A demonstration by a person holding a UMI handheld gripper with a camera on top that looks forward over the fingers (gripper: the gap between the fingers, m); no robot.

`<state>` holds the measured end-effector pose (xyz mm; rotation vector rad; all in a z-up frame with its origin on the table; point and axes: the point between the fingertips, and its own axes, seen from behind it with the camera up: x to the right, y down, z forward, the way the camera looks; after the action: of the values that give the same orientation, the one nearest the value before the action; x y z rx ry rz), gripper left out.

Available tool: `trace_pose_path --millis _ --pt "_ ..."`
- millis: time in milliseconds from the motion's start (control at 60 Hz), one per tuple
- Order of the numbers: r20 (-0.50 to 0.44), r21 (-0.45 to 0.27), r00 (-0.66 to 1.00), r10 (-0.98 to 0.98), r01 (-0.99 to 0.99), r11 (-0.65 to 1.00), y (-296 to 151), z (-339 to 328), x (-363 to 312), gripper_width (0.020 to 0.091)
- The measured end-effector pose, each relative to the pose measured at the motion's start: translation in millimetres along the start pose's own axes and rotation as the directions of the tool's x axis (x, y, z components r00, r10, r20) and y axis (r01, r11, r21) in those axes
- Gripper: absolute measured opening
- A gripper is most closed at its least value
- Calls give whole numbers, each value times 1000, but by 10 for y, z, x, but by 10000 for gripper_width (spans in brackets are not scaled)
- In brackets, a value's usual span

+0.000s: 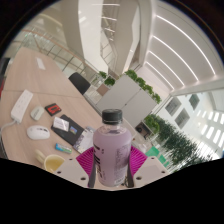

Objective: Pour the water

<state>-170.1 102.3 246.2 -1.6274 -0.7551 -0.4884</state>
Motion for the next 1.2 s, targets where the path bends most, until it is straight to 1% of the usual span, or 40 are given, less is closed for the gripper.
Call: trace_pose_path --millis 33,50,100,117,133,150,183,233,250,267,300,383,483,500,517,533,567,583,650,750,833,900,917,933,983,1000,1050,1117,1200 --pt "17 26 985 172 -173 985 34 32 65 444" --pt "23 35 965 262 -262 964 82 -78 138 446" --pt "64 37 882 466 -469 883 281 -13 128 443" --pt "80 31 854 514 -518 855 367 -7 126 448" --pt "75 51 822 565 -569 821 480 -153 74 456" --pt "97 27 808 581 -585 810 517 -43 89 458" --pt "96 22 775 624 -629 777 705 -10 114 458" --pt "79 10 748 659 -662 749 1042 27 113 462" --pt "77 13 738 671 -673 739 1216 24 -5 461" --pt "77 2 741 667 -669 743 1203 31 28 460" --pt "76 -7 736 673 -675 738 1341 58 -14 461" --pt "83 -46 713 696 -695 717 1789 174 -246 461" --pt "99 -110 688 719 -710 695 2013 154 -447 461" --pt "105 -120 686 720 -710 694 2094 238 -522 459" --pt "112 -132 690 715 -703 699 2146 204 -560 470" --pt "117 -98 691 713 -706 701 2093 164 -500 467" --pt "124 -104 693 711 -703 703 2114 153 -518 467" --pt "129 -94 694 708 -703 705 2086 149 -506 465" --pt "149 -95 710 688 -683 725 2089 141 -549 466" --pt "154 -86 712 685 -681 727 2095 124 -551 466" --pt "150 -99 715 683 -676 730 2088 102 -554 524" --pt "151 -142 713 684 -669 729 2133 80 -594 580" --pt "154 -162 710 687 -668 727 2128 38 -627 611" --pt "158 -178 705 691 -668 723 2132 -11 -642 657" --pt "168 -201 689 705 -676 709 2090 -132 -661 830" --pt "165 -205 685 709 -679 704 2084 -176 -654 858" --pt "155 -220 683 714 -681 699 2066 -286 -661 834" --pt "122 -245 706 698 -660 710 2062 -543 -673 839" --pt "78 -256 739 669 -634 730 1967 -937 -725 833"
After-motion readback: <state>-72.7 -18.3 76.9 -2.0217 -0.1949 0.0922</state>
